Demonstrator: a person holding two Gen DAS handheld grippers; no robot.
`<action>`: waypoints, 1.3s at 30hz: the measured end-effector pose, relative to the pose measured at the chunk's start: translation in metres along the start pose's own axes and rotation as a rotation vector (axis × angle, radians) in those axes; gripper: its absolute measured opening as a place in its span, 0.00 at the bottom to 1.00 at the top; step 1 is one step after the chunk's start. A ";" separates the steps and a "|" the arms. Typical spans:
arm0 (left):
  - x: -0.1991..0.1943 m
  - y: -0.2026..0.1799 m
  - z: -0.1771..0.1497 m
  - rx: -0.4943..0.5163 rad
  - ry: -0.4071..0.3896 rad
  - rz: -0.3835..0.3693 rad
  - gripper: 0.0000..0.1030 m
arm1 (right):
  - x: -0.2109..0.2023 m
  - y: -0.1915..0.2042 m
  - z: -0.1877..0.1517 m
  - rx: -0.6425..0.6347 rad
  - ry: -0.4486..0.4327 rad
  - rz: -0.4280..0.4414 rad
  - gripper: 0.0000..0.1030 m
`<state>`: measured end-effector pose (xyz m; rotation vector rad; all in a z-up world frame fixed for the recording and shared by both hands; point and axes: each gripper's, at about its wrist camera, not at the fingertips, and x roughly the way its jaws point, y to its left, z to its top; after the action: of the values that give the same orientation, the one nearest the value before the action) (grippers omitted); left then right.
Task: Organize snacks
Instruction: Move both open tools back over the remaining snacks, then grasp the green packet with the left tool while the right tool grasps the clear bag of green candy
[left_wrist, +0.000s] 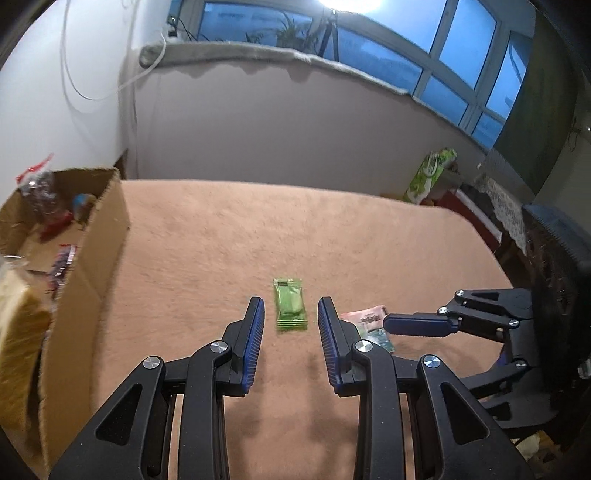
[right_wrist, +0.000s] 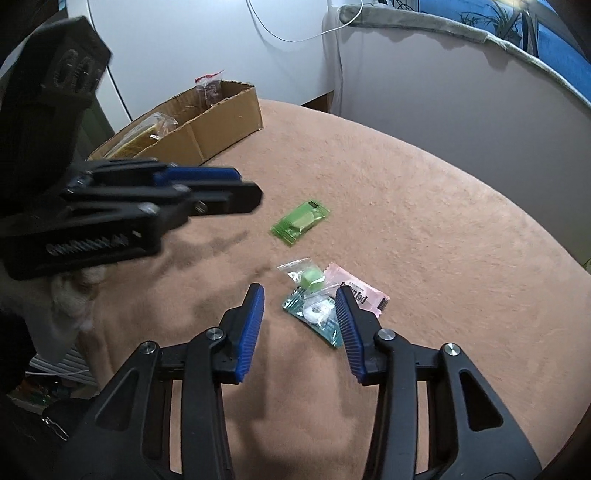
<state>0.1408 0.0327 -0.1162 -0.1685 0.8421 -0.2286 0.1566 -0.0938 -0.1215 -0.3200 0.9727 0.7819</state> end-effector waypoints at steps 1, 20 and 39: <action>0.004 0.000 0.000 0.004 0.010 -0.003 0.27 | 0.001 -0.001 0.001 0.003 0.002 0.003 0.41; 0.049 -0.008 0.007 0.106 0.126 0.029 0.27 | 0.027 -0.003 0.011 0.010 0.008 0.010 0.33; 0.043 0.013 0.006 0.084 0.105 0.058 0.19 | 0.049 0.007 0.029 -0.036 0.012 -0.005 0.33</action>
<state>0.1750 0.0340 -0.1462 -0.0539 0.9384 -0.2192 0.1858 -0.0508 -0.1456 -0.3581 0.9695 0.7942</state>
